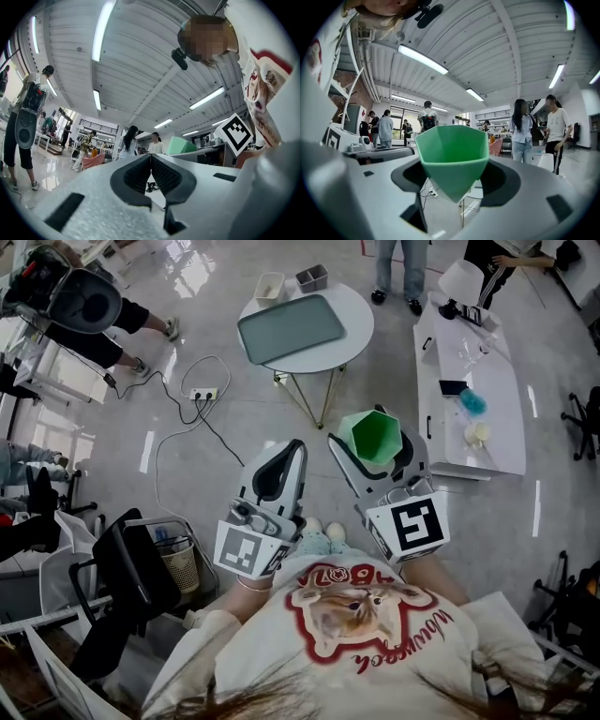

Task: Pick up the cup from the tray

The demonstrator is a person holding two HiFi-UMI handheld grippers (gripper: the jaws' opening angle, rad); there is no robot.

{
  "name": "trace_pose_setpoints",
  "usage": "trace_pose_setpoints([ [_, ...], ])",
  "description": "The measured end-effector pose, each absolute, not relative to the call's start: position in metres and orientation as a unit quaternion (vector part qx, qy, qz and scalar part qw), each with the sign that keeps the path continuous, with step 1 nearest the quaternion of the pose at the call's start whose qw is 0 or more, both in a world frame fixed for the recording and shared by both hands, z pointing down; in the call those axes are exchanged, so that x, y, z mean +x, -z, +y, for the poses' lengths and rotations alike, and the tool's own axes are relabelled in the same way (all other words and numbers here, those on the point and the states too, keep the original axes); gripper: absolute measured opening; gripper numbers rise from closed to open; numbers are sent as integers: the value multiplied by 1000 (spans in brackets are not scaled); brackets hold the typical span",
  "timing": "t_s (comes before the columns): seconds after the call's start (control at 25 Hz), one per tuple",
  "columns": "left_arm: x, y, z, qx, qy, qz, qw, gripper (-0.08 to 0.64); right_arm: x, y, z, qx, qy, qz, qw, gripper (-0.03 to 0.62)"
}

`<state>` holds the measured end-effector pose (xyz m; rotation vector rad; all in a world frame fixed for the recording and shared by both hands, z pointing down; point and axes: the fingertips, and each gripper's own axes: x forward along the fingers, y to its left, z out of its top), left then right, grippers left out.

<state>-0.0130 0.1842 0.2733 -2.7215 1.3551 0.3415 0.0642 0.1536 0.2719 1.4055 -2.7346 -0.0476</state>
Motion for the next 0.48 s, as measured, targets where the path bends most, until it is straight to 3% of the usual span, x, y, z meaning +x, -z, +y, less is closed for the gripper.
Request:
trace_pose_setpoints([
  [0.48, -18, -272, 193, -893, -118, 433, 39, 15, 57, -271, 161, 468, 19, -883, 35, 310],
])
